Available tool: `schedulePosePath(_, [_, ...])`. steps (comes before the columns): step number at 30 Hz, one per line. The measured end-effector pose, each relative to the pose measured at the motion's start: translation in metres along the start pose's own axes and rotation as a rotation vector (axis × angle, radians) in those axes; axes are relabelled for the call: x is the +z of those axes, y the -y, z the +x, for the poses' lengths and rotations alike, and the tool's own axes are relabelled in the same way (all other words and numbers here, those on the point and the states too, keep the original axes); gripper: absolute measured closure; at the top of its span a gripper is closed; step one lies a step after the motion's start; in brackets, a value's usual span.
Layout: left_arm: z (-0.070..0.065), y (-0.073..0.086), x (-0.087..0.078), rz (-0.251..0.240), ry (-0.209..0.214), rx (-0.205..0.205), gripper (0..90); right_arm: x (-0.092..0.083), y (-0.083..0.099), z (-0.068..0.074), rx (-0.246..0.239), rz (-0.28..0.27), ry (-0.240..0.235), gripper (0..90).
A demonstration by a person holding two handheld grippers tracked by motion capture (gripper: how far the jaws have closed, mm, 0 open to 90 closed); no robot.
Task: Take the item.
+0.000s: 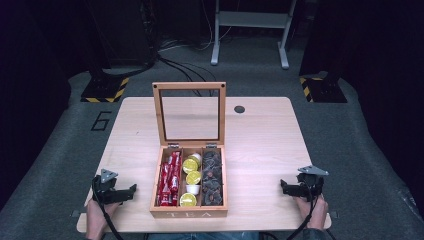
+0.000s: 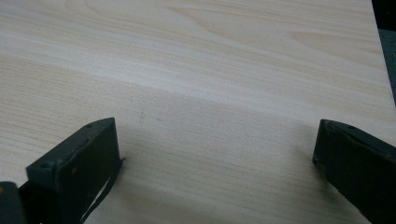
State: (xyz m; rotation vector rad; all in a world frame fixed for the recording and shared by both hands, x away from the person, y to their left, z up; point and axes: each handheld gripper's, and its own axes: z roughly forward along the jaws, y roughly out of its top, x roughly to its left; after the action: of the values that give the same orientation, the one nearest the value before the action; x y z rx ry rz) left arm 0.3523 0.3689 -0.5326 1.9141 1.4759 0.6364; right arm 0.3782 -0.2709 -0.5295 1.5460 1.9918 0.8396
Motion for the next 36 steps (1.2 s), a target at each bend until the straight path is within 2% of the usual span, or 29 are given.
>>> schedulePosePath(2, [0.0, 0.0, -0.001, 0.003, 0.004, 0.004, 1.1, 0.0, 0.0, 0.0, 0.001, 0.001, -0.002, 0.0])
schedulePosePath(4, [0.0, 0.0, -0.002, -0.009, 0.018, 0.001, 1.4, 0.0, 0.0, -0.001, -0.005, 0.002, -0.008, 0.0])
schedulePosePath(9, [-0.001, -0.004, -0.007, -0.032, 0.021, -0.005, 1.5, 0.0, 0.0, -0.001, -0.006, 0.002, -0.009, 0.0])
schedulePosePath(15, [-0.003, -0.014, -0.023, -0.054, 0.06, -0.005, 0.3, 0.0, 0.0, -0.001, -0.006, 0.003, -0.01, 0.0])
schedulePosePath(23, [-0.009, -0.024, -0.037, -0.086, 0.081, 0.008, 0.3, 0.0, 0.0, -0.001, -0.006, 0.003, -0.01, 0.0])
schedulePosePath(26, [-0.012, -0.029, -0.043, -0.096, 0.102, 0.007, 0.3, 0.0, 0.0, -0.001, -0.006, 0.003, -0.01, 0.0])
schedulePosePath(36, [-0.025, -0.04, -0.053, -0.121, 0.108, 0.03, 0.3, 0.0, 0.0, -0.001, -0.005, 0.002, -0.009, 0.0])
